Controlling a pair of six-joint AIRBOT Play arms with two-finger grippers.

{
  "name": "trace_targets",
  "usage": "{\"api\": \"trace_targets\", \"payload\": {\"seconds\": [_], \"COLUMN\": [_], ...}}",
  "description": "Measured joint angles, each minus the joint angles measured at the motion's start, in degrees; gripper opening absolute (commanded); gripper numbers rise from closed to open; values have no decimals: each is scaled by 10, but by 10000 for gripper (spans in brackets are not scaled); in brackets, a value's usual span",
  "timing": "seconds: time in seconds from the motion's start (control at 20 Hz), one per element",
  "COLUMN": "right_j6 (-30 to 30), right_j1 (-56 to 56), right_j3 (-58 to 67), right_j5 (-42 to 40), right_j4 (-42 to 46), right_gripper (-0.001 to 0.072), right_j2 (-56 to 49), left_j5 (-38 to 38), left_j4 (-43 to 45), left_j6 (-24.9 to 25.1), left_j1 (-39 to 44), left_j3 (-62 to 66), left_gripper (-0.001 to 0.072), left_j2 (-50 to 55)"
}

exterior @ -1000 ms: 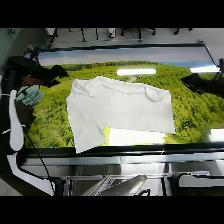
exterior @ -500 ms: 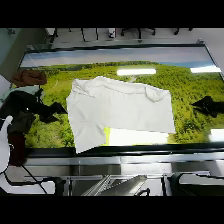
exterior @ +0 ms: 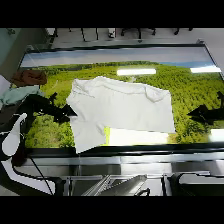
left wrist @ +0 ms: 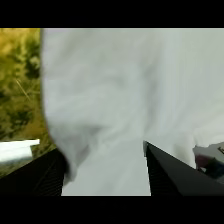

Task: Fold the shirts.

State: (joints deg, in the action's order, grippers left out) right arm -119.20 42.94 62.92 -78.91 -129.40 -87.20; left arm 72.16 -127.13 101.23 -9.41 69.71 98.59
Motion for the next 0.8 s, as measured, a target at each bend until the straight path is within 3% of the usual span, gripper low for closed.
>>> {"api": "trace_targets", "payload": {"seconds": [0.05, 0.6, 0.65, 0.7, 0.75, 0.8], "right_j6": [0, 0, -5, -10, -22, -33], "right_j1": [0, -67, -81, -93, -106, -116], "right_j3": [-8, -59, -59, -60, -61, -60], "right_j5": [-2, -18, -17, -13, -1, 8], "right_j4": [7, 38, 38, 34, 19, -2], "right_gripper": [380, 380, 305, 142, 87, 81], "right_j2": [-3, -78, -85, -90, -95, -98], "left_j5": [2, 54, 57, 59, 59, 59], "left_j4": [0, -2, -2, -2, -2, -2], "left_j6": [0, 4, 4, 4, 4, 4], "left_j1": [5, 15, 15, 15, 16, 19], "left_j3": [11, 80, 82, 83, 84, 84], "left_gripper": [18, 15, 15, 15, 15, 14], "left_j2": [12, 48, 48, 48, 47, 45]}}
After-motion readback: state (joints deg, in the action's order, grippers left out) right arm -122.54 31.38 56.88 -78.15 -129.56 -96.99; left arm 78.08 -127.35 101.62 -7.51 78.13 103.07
